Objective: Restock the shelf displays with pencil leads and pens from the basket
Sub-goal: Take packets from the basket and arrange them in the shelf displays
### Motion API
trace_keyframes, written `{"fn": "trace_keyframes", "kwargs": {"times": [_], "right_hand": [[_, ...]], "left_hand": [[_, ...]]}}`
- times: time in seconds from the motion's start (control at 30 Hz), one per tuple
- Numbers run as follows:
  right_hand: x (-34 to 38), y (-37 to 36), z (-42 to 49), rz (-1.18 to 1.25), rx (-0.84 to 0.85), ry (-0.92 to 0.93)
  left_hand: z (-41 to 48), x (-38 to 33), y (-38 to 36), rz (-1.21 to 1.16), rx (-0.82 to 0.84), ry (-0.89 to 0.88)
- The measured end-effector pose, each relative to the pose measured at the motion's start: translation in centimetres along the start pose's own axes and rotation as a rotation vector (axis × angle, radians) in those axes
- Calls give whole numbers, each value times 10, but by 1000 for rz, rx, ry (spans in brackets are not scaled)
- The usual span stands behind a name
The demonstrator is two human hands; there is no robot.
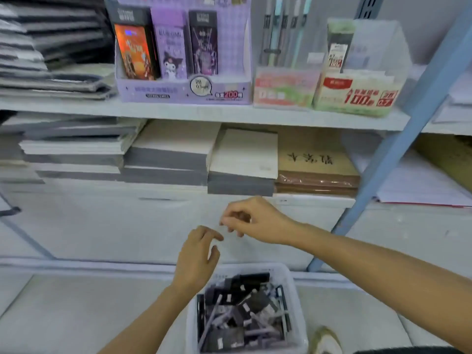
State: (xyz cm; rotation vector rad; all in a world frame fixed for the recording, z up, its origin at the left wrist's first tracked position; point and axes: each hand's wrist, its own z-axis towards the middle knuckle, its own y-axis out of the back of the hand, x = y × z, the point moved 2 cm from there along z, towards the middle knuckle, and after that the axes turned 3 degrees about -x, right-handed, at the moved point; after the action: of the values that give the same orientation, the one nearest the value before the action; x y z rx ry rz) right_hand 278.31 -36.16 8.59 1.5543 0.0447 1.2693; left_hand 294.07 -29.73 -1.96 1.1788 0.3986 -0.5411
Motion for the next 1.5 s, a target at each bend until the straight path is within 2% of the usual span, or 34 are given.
{"fn": "trace_keyframes", "kwargs": {"times": [0.17,0.23,0.3,0.4,0.5,0.63,0.77,0.8,0.93,1.0,1.03,1.13,1.2,1.23,1.3,1.37,1.5], "right_hand": [[-114,-114,-41,-210,445,-220],[-150,-144,-60,-232,550,-338],[-177,-165,-77,-237,637,-427],[-203,-187,-96,-352,729,-458],[-216,-197,-100,-484,654,-413],[-230,-196,-102,-417,624,-476],[-231,-191,-108,-244,574,-528],[-229,-187,-105,-216,536,-541],[-225,-167,-87,16,210,-647],[-219,-163,-79,129,181,-668],[-214,-164,-76,185,193,-663],[-193,-169,-66,348,194,-637],[-176,-172,-59,482,181,-620],[-168,-173,-56,549,189,-620],[-155,-173,-50,631,187,-631],[-149,-168,-45,655,151,-637],[-144,-148,-37,663,48,-644]], "left_hand": [[-73,72,-62,209,545,272],[-94,87,-74,240,685,322],[-109,96,-83,282,746,313],[-116,105,-90,327,674,261],[-117,107,-94,322,586,255],[-120,105,-100,260,463,245],[-118,107,-102,260,439,267],[-117,107,-102,255,420,274],[-105,91,-102,204,324,276],[-96,77,-106,37,279,280],[-90,69,-107,-124,268,356],[-75,44,-115,-784,352,788],[-70,30,-124,-1070,342,918],[-68,25,-127,-1182,277,975],[-62,20,-128,-1322,60,1123],[-57,21,-126,-1385,-135,1192],[-48,31,-106,-1307,-304,1165]]}}
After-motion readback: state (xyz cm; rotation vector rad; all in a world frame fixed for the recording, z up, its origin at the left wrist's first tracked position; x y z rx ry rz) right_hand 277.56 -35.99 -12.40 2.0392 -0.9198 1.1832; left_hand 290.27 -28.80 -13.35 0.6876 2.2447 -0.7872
